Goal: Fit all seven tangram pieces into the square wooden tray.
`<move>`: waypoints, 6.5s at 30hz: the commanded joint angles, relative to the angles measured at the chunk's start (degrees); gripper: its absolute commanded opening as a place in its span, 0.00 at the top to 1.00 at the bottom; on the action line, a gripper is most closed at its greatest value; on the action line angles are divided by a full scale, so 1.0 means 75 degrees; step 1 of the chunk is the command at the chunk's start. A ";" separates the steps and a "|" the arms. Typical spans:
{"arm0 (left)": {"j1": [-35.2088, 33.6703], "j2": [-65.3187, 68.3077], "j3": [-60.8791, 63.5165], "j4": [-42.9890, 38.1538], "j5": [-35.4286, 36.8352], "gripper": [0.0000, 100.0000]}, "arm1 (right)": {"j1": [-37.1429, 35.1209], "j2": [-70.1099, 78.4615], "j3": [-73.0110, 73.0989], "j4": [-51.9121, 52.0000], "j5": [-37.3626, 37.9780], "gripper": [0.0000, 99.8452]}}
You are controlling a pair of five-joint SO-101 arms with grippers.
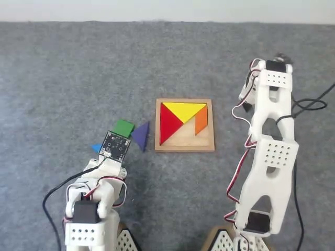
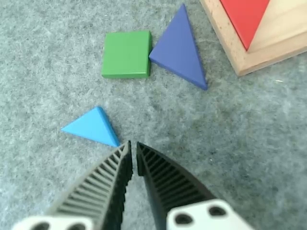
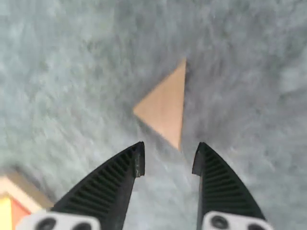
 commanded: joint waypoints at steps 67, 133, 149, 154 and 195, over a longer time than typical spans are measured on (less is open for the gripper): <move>-0.0035 -0.0176 -0.0053 0.0023 -0.0082 0.98 | -0.0100 0.0932 -0.1219 -0.1284 0.1594 0.76; -0.0035 -0.0176 -0.0053 0.0023 -0.0082 0.98 | 0.0557 0.1119 -0.2098 -0.0064 -0.0129 1.00; -0.0035 -0.0176 -0.0053 0.0023 -0.0082 0.98 | -0.2514 -0.3206 0.0938 0.1541 0.0246 0.99; -0.0035 -0.0176 -0.0053 0.0023 -0.0082 0.98 | -0.2514 -0.4976 0.4466 -0.1014 0.0246 0.99; -0.0035 -0.0176 -0.0053 0.0023 -0.0082 0.98 | -0.4062 -0.5667 0.8580 -0.5749 0.1477 0.81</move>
